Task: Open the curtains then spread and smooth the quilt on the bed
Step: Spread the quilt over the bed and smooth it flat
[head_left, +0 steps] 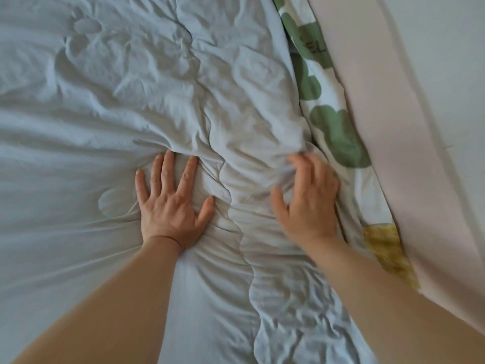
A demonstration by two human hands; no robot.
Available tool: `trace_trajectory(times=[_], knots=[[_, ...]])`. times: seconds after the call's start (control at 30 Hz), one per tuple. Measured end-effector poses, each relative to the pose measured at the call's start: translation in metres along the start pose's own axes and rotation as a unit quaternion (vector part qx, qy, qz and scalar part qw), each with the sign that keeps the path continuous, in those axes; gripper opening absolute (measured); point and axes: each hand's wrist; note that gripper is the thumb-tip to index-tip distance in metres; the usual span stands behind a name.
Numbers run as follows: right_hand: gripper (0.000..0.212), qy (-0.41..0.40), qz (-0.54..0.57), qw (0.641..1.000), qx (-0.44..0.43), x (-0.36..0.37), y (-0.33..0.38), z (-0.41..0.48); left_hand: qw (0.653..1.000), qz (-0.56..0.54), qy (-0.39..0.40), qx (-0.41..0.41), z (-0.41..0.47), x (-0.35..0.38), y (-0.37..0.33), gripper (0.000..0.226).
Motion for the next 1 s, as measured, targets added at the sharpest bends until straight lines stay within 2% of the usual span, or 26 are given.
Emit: trace_trajectory(times=[0.07,0.17,0.23,0.33,0.4,0.43,0.5,0.57,0.67,0.73,0.8,0.83,0.9,0.93,1.0], knots=[[0.06,-0.038,-0.004,0.995,0.089,0.0,0.002,0.04,1.0,0.001,-0.001,-0.002,0.0,-0.001,-0.001,0.078],[0.067,0.034,0.029,0.978,0.205,0.003,0.01,0.078,1.0,0.005,-0.002,-0.005,0.0,-0.002,-0.001,0.075],[0.068,0.086,0.099,0.961,0.243,0.002,0.017,0.097,1.0,0.007,-0.005,-0.004,0.0,-0.002,-0.001,0.074],[0.06,0.163,0.211,0.911,0.314,0.002,0.027,0.118,1.0,0.011,0.0,-0.002,0.0,-0.002,-0.002,0.075],[0.067,0.162,0.259,0.893,0.331,0.006,0.036,0.13,1.0,0.012,0.001,-0.005,0.0,-0.002,-0.003,0.076],[0.065,0.132,0.256,0.912,0.294,0.006,0.038,0.135,1.0,0.013,0.0,-0.006,-0.001,-0.003,-0.003,0.077],[0.039,0.015,0.179,0.973,0.145,-0.004,0.032,0.143,1.0,0.009,-0.006,-0.003,-0.001,-0.004,-0.002,0.078],[0.021,-0.072,0.072,0.993,0.061,-0.013,0.011,0.144,1.0,0.007,-0.015,0.01,-0.002,-0.004,-0.001,0.078],[0.019,-0.055,-0.072,0.99,0.108,0.01,-0.023,0.139,1.0,0.001,-0.026,0.013,-0.003,-0.003,0.0,0.079],[0.026,-0.098,-0.107,0.979,0.142,0.032,-0.018,0.143,1.0,0.0,-0.025,0.012,-0.002,-0.003,0.0,0.08],[0.042,-0.14,-0.137,0.979,0.063,0.043,0.006,0.154,1.0,0.003,-0.018,0.012,-0.001,-0.003,0.001,0.081],[0.051,-0.108,-0.136,0.985,-0.003,0.047,0.021,0.16,1.0,0.001,-0.014,0.012,-0.001,-0.003,0.003,0.081],[0.059,0.024,-0.112,0.987,-0.115,0.06,0.046,0.166,1.0,-0.003,-0.008,0.011,-0.001,-0.004,0.003,0.081],[0.059,0.077,-0.113,0.981,-0.135,0.068,0.054,0.168,1.0,-0.003,-0.005,0.011,0.0,-0.005,0.003,0.081],[0.064,0.154,-0.132,0.976,-0.083,0.082,0.047,0.168,1.0,-0.004,-0.002,0.012,0.002,-0.005,0.003,0.081]])
Point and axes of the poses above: each hand's wrist, its own z-axis towards the middle knuckle, its own x-axis out of the palm, y = z × x, and after that the axes turned 10 degrees about z, right-handed
